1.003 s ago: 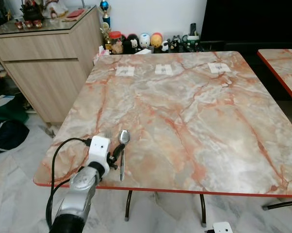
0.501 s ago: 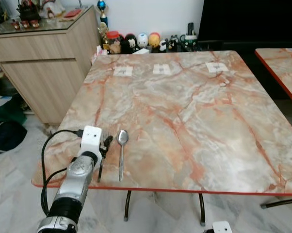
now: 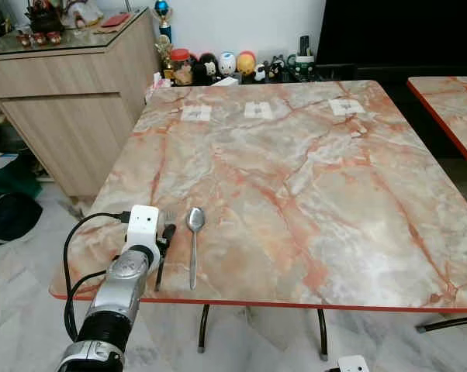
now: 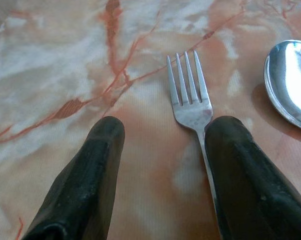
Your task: Setting the table
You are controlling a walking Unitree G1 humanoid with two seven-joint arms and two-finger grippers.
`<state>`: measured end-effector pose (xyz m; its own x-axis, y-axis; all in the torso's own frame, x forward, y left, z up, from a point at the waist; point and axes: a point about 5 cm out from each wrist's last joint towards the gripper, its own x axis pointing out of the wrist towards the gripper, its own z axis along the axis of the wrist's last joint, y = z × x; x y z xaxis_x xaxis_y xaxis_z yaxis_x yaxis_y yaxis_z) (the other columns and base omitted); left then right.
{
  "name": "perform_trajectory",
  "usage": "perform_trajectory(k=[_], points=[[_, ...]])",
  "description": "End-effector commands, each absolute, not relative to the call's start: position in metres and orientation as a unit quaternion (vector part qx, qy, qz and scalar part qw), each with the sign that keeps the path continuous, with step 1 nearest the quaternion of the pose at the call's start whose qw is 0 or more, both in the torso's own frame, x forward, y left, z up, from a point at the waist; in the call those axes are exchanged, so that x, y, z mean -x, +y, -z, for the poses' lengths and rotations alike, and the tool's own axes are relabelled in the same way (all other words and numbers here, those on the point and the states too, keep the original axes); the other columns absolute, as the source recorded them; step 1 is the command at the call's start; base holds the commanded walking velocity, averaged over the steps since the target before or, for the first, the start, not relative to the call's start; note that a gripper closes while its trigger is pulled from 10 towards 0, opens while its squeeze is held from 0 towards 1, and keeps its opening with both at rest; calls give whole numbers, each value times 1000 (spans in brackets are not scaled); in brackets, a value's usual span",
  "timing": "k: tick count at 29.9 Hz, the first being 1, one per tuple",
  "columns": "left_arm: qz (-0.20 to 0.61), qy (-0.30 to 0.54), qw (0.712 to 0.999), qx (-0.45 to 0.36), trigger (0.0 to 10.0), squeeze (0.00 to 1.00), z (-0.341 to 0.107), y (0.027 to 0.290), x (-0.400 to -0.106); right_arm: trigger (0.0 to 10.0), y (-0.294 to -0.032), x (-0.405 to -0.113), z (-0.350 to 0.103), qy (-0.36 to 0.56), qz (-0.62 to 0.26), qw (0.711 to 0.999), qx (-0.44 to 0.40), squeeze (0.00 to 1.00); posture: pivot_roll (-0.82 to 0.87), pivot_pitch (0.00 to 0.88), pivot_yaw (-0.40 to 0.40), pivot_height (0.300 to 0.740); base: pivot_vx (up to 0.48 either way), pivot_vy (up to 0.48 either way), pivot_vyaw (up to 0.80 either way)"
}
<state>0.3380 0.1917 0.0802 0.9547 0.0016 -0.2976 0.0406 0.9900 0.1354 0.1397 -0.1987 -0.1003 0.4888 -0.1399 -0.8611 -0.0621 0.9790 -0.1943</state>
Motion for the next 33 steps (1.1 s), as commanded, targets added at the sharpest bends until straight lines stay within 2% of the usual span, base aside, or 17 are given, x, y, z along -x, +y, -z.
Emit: perform_trajectory(k=[1,6,10,13,17,22,24,25,33], points=[[6,172,983,-70,10000,0,-74,193,-337,10000,-197,-139,101,507,22,856,98,0,-37,15,44,740,0,0,0],[9,194,978,-76,10000,0,-70,192,-335,10000,-197,-140,101,506,22,857,98,0,-37,13,45,740,0,0,0],[12,194,979,-58,10000,0,-72,190,-335,10000,-197,-140,101,506,22,856,98,0,-35,13,45,740,0,0,0],[9,221,975,-20,10000,0,-68,190,-334,10000,-197,-140,101,507,21,856,98,0,-35,13,45,740,0,0,0],[9,243,970,-10,10000,0,-63,191,-331,10000,-196,-140,101,506,20,856,99,0,-37,14,46,740,0,0,0],[26,264,964,-18,10000,0,-59,188,-329,10000,-196,-140,101,508,17,855,103,0,-34,14,46,740,0,0,0],[27,270,962,-19,2353,0,-58,188,-328,10000,-196,-140,101,508,16,855,103,0,-34,13,46,740,0,0,0],[32,276,960,-24,0,0,-56,186,-326,10000,-196,-140,101,508,15,855,104,0,-37,14,47,740,0,0,0],[33,286,957,-28,0,0,-54,185,-324,10000,-196,-140,101,508,13,855,108,0,-36,13,46,740,0,0,0]])
